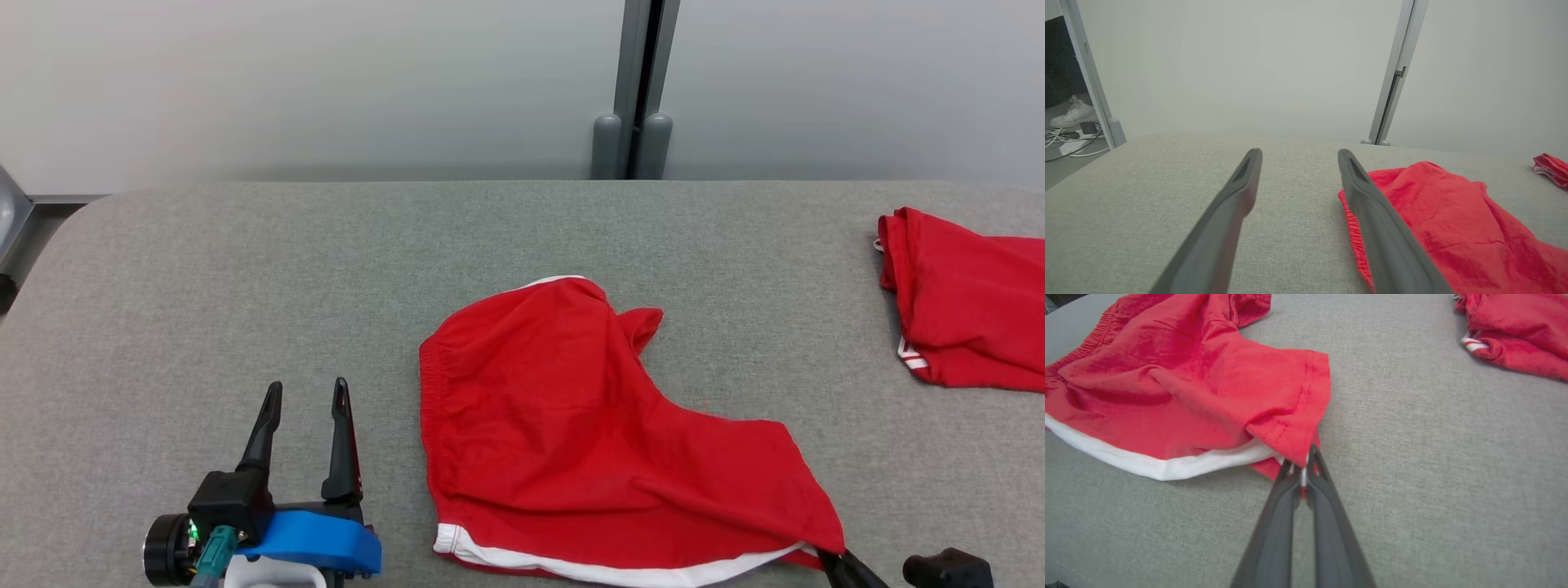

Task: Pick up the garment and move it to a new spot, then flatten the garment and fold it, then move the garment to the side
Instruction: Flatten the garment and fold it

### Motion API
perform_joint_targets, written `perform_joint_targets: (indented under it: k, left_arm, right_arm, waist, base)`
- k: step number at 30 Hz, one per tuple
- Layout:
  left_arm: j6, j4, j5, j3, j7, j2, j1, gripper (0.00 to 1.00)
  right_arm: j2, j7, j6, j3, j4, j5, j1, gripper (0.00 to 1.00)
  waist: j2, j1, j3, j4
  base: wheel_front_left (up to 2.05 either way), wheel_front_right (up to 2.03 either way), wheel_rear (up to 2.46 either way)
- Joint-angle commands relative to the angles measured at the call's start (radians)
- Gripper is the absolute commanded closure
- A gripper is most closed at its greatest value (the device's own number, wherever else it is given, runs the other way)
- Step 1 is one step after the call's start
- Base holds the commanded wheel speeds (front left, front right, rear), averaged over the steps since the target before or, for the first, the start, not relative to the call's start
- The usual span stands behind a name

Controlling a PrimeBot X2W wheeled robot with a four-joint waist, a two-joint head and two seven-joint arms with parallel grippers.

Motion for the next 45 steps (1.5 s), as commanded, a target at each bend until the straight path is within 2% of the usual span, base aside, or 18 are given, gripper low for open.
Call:
perform_joint_targets:
  k: [1, 8, 12, 17, 24, 31, 36, 45]
  left_arm:
    - [0.000, 0.000, 0.001, 0.001, -0.004, -0.001, -0.002, 0.00]
    - [-0.006, 0.002, 0.008, 0.010, -0.004, -0.002, -0.013, 0.00]
    - [-0.008, 0.003, 0.010, 0.017, -0.004, 0.000, -0.015, 0.00]
    - [-0.012, 0.001, 0.017, 0.019, -0.004, 0.000, -0.022, 0.00]
    - [-0.014, 0.000, 0.022, 0.016, -0.004, -0.003, -0.027, 0.00]
    - [-0.014, 0.003, 0.018, 0.008, -0.004, -0.009, -0.039, 0.00]
    - [-0.015, 0.006, 0.017, 0.001, -0.004, -0.015, -0.047, 0.00]
    - [-0.016, 0.008, 0.017, 0.001, -0.004, -0.020, -0.046, 0.00]
  right_arm:
    - [-0.007, 0.014, 0.000, -0.010, -0.036, 0.012, 0.024, 0.00]
    - [-0.012, 0.045, 0.000, -0.060, -0.174, 0.034, 0.057, 0.00]
    - [-0.023, 0.055, 0.000, -0.074, -0.241, 0.035, 0.008, 0.00]
    - [-0.038, 0.080, 0.000, -0.072, -0.251, 0.012, -0.099, 0.00]
    - [-0.068, 0.126, 0.000, -0.036, -0.173, -0.004, -0.237, 0.00]
    - [-0.092, 0.154, 0.000, 0.010, -0.014, 0.001, -0.322, 0.00]
    - [-0.101, 0.149, 0.000, 0.030, 0.131, 0.017, -0.338, 0.00]
    - [-0.097, 0.158, 0.000, 0.076, 0.279, 0.030, -0.349, 0.00]
  waist:
    - [0.0000, -0.0001, 0.002, -0.003]
    - [0.0000, -0.0001, 0.010, -0.008]
    - [0.0000, -0.0001, 0.009, -0.007]
    - [0.0000, -0.0001, 0.015, 0.001]
    - [0.0000, -0.0001, 0.028, 0.024]
    - [0.0000, -0.0001, 0.045, 0.063]
    - [0.0000, -0.0001, 0.062, 0.095]
    - [0.0000, -0.0001, 0.065, 0.114]
  base:
    - [0.00, 0.00, 0.00]
    - [0.00, 0.00, 0.00]
    - [0.00, 0.00, 0.00]
    - [0.00, 0.00, 0.00]
    - [0.00, 0.00, 0.00]
    - [0.00, 0.00, 0.00]
    - [0.00, 0.00, 0.00]
    - [0.00, 0.00, 0.00]
